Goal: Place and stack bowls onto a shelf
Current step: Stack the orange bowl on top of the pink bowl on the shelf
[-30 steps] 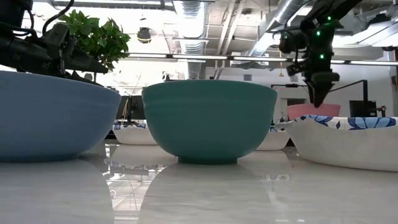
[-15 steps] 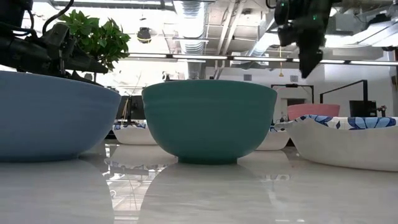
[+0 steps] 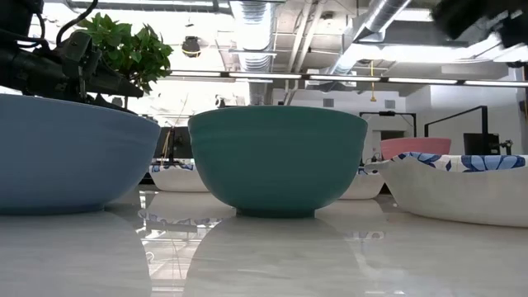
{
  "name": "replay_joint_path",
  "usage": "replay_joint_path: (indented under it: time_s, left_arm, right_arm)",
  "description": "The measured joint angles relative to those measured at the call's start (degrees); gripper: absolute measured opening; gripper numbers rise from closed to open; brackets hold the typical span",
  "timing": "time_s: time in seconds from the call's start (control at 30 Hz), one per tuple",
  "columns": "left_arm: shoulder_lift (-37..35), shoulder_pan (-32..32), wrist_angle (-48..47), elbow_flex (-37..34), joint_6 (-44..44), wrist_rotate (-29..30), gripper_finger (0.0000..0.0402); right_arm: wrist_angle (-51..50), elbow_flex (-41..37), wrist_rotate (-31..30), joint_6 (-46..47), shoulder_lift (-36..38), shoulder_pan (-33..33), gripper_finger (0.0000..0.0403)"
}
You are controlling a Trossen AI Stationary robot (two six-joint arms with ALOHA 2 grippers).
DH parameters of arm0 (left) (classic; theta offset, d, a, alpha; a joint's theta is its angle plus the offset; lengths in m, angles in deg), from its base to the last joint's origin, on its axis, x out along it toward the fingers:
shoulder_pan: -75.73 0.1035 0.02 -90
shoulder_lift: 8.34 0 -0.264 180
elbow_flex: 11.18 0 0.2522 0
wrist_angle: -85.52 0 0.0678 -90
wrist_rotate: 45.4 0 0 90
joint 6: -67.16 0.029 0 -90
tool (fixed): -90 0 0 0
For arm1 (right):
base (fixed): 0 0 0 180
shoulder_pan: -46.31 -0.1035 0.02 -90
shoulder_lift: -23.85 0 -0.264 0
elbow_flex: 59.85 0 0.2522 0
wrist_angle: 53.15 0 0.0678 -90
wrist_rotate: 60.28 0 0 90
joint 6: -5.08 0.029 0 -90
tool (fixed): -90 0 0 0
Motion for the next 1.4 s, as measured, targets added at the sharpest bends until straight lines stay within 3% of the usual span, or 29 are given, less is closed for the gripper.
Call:
replay_joint_path:
  time_s: [0.27, 0.43, 0.6, 0.9, 1.23, 1.4]
  left_arm:
    - [0.0, 0.0, 0.0, 0.0, -0.5, 0.1, 0.0318]
    - [0.0, 0.0, 0.0, 0.0, -0.5, 0.2, 0.0318]
    - [0.0, 0.0, 0.1, 0.0, -1.2, 0.2, 0.0318]
    - [0.0, 0.0, 0.0, 0.0, -1.5, 0.2, 0.0318]
    - [0.0, 0.0, -0.1, 0.0, -1.1, 1.8, 0.0318]
    - [0.0, 0.0, -0.1, 0.0, -1.1, 3.1, 0.0318]
  right_arm:
    - [10.0, 0.0, -10.2, 33.4, -1.5, -19.9, 0.0275]
    - [12.7, 0.0, -10.7, 43.8, -5.9, -26.6, 0.0275]
    - [16.1, 0.0, -10.1, 47.3, -11.8, -29.1, 0.0275]
    - [27.5, 0.0, -9.6, 44.8, -20.4, -29.3, 0.0275]
    - [25.2, 0.0, -7.8, 45.3, -23.0, -30.7, 0.0271]
    - [20.6, 0.0, -7.9, 47.1, -23.0, -31.4, 0.0238]
